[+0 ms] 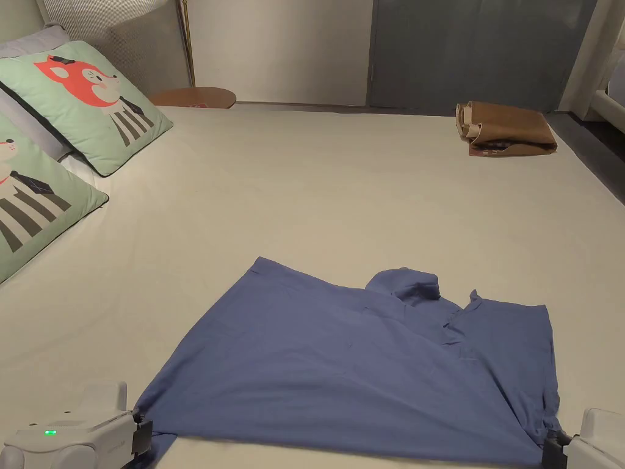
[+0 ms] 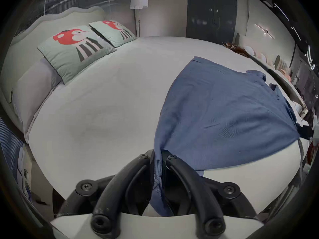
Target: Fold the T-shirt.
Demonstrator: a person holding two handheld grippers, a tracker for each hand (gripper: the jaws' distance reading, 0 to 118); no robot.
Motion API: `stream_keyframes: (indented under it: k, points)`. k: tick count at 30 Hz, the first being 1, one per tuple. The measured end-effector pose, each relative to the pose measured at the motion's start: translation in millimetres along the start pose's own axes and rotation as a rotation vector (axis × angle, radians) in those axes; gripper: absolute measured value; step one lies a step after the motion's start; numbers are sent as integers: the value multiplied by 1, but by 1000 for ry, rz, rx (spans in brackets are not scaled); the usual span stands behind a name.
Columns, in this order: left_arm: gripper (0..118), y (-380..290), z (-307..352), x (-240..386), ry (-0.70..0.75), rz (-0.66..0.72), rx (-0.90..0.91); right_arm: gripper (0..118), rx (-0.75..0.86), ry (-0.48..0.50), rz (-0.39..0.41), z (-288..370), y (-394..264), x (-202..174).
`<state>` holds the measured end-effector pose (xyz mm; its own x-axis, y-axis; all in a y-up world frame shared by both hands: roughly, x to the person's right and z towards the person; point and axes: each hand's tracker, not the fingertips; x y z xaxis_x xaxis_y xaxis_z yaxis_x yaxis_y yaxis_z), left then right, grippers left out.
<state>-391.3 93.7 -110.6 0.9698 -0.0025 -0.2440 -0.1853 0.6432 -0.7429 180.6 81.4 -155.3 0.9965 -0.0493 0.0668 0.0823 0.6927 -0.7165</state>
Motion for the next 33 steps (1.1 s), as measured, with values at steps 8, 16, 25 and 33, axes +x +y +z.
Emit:
stream_keyframes:
  k: [8,16,25,33]
  points:
    - [73,22,9,13,29,51,-22,69,38,-37,23,3,17,-14]
    - [102,96,73,83,-103,-5,409,111,416,15,44,74,85,-67]
    - [77,122,113,132,-144,13,784,84,698,3,87,123,113,-96]
    - [0,130,108,152,-225,-36,760,0,741,-8,103,123,118,-98]
